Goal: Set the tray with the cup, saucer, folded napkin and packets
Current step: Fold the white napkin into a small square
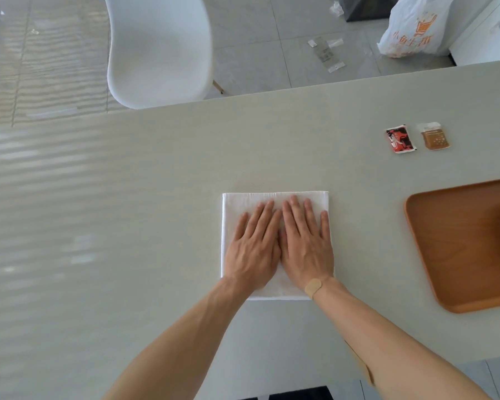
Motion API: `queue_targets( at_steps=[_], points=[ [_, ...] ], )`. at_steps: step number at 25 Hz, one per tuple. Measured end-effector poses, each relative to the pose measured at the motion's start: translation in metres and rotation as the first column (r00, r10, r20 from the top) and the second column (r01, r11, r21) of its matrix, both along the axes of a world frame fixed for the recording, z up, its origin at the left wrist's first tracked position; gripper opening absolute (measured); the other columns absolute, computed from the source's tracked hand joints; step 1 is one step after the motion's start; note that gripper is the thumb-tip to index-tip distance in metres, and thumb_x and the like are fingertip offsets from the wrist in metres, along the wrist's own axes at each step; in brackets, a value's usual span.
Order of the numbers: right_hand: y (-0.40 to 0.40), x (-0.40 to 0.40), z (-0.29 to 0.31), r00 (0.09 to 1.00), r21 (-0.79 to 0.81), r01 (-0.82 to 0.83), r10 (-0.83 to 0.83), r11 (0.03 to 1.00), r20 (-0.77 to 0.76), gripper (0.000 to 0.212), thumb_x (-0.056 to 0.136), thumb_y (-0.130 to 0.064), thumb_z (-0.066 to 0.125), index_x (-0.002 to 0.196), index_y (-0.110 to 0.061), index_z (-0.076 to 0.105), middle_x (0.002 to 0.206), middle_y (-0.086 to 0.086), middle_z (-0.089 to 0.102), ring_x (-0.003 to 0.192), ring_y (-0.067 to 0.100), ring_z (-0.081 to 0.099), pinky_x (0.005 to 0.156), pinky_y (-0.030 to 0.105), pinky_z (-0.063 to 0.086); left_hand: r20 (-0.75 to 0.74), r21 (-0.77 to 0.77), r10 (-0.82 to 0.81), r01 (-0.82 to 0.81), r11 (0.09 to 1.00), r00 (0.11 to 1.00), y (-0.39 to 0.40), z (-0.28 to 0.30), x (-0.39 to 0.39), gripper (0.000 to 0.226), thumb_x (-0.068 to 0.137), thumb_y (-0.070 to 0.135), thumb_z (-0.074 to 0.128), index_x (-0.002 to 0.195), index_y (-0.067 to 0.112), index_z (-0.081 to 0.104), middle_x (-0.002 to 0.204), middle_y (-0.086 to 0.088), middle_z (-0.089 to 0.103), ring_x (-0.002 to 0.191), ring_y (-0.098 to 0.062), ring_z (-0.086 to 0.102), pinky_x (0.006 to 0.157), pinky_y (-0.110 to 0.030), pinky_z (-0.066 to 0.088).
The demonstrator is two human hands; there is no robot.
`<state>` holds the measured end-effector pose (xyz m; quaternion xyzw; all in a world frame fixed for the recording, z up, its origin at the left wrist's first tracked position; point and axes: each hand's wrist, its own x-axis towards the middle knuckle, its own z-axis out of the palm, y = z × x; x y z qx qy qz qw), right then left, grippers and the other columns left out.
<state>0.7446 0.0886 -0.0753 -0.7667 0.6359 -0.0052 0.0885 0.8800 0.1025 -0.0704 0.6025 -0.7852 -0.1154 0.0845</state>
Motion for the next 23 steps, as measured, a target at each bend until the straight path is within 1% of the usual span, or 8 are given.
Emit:
queue_targets(
  at_steps=[2,6,9,11,13,15,17,23],
  points=[
    [-0.002,-0.006,-0.003,1.0,-0.002,0.025,-0.025,1.0,0.009,0.058,0.099,-0.04,0.026,0.153,-0.02,0.023,0.163,0.002,0.017,0.15,0.025,0.011,0.121,0.052,0.012,0.061,0.026,-0.009,0.007,1.0,0.998,-0.007,-0.005,0.023,0.058,0.102,0.042,0.027,0.153,0.015,0.027,0.162,-0.005,0.019,0.15,-0.019,0.014,0.12,-0.046,0.019],
    [-0.003,-0.027,-0.005,0.999,0.019,0.045,-0.044,0.999,-0.008,0.068,0.096,-0.054,0.021,0.155,-0.023,0.009,0.164,0.003,0.007,0.151,0.022,0.002,0.121,0.051,0.005,0.181,0.068,0.127,-0.141,0.988,0.975,-0.016,-0.005,0.066,0.068,0.099,0.051,0.021,0.156,0.014,0.013,0.164,-0.002,0.008,0.151,-0.017,0.008,0.122,-0.047,0.009],
    [-0.007,-0.029,0.002,0.998,0.043,0.059,-0.058,0.997,-0.023,0.069,0.097,-0.052,0.023,0.156,-0.019,0.007,0.164,0.004,0.004,0.151,0.023,-0.003,0.121,0.054,-0.003,0.19,0.116,0.147,-0.171,0.978,0.971,-0.017,0.0,0.061,0.068,0.099,0.05,0.016,0.156,0.013,0.005,0.165,-0.002,0.0,0.151,-0.017,0.0,0.122,-0.047,0.001],
    [-0.002,-0.022,0.012,0.998,0.016,0.055,-0.056,0.998,0.026,0.063,0.1,-0.043,0.028,0.154,-0.014,0.018,0.163,0.007,0.014,0.151,0.025,0.003,0.12,0.054,-0.006,0.162,0.117,0.197,-0.217,0.969,0.967,-0.013,0.008,0.053,0.065,0.1,0.045,0.015,0.156,0.013,0.005,0.164,-0.002,0.0,0.151,-0.019,-0.001,0.121,-0.05,-0.002],
    [0.011,-0.012,0.018,0.992,-0.074,0.008,0.001,0.997,0.123,0.053,0.101,-0.032,0.03,0.149,-0.01,0.034,0.158,0.008,0.031,0.149,0.027,0.017,0.121,0.054,0.005,0.098,0.065,0.185,-0.192,0.979,0.978,0.003,0.013,0.036,0.062,0.1,0.038,0.022,0.155,0.011,0.015,0.163,-0.005,0.01,0.151,-0.022,0.007,0.121,-0.051,0.007],
    [0.035,0.0,0.016,0.984,-0.117,-0.033,0.053,0.993,0.171,0.048,0.101,-0.023,0.032,0.146,-0.008,0.039,0.155,0.008,0.037,0.147,0.028,0.025,0.118,0.054,0.021,0.052,0.069,0.079,-0.083,0.994,0.996,0.029,0.011,0.008,0.058,0.101,0.033,0.027,0.154,0.01,0.021,0.162,-0.007,0.016,0.15,-0.023,0.011,0.121,-0.048,0.016],
    [0.056,0.005,0.01,0.989,-0.046,-0.021,0.027,0.999,0.145,0.05,0.102,-0.023,0.032,0.149,-0.008,0.032,0.158,0.007,0.029,0.148,0.027,0.02,0.117,0.053,0.025,0.046,0.084,0.052,-0.056,0.995,0.998,0.047,0.003,-0.007,0.056,0.103,0.031,0.027,0.154,0.009,0.02,0.163,-0.007,0.013,0.15,-0.022,0.008,0.12,-0.047,0.019],
    [0.063,-0.041,-0.002,0.997,0.042,0.071,-0.071,0.997,0.013,0.066,0.099,-0.047,0.02,0.155,-0.016,0.008,0.164,0.001,0.007,0.151,0.023,0.005,0.121,0.051,0.011,0.122,0.079,0.078,-0.088,0.993,0.989,0.058,-0.004,0.059,0.065,0.101,0.046,0.027,0.155,0.011,0.014,0.163,-0.006,0.012,0.151,-0.019,0.009,0.121,-0.044,0.013]
  ],
)
